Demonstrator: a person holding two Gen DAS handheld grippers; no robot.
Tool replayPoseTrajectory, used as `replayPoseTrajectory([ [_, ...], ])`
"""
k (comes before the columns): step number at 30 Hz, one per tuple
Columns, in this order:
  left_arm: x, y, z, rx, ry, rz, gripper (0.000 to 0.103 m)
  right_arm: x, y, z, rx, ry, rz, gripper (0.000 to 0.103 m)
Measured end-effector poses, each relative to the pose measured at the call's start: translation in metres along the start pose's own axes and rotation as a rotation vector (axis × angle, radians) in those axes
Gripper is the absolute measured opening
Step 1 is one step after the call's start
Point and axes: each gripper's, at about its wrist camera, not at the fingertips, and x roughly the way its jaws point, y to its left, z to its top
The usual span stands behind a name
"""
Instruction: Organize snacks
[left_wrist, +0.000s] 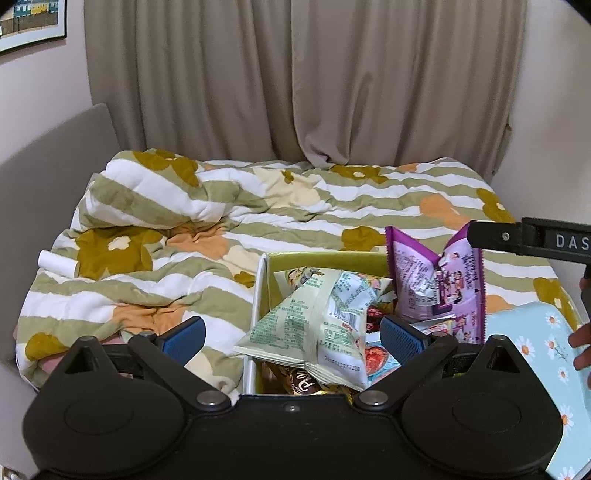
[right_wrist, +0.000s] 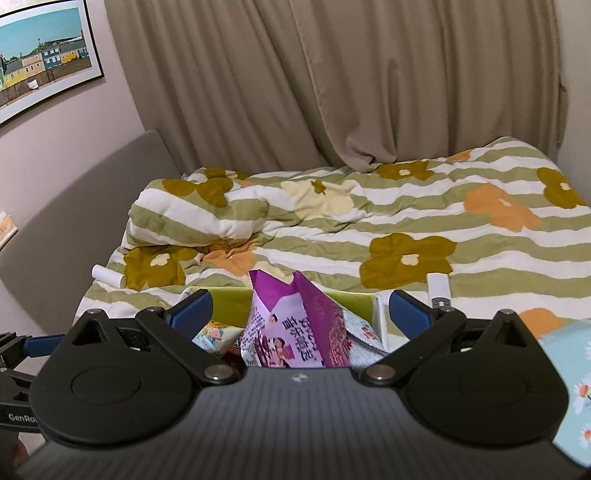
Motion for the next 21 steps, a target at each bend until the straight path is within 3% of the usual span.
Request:
replayPoseTrajectory([
  [9,-0.049,-0.007,-0.015,0.003,-0.074,0.031,0.102,-0.064,0.007,-0.013,-0.015,-0.075,-0.004,0.103],
  [14,-0.095,-0.019,-0.035,0.002,-0.133,0.096,0.102,-0.114,0.005,-0.025,-0.03,-0.125,-0.015,0.103],
  [21,-0.157,-0.051,-0.075,-0.002,-0.196,0.163,0.103,-0.184,-0.005,-0.059,-0.091,-0.152,-0.103,0.103],
])
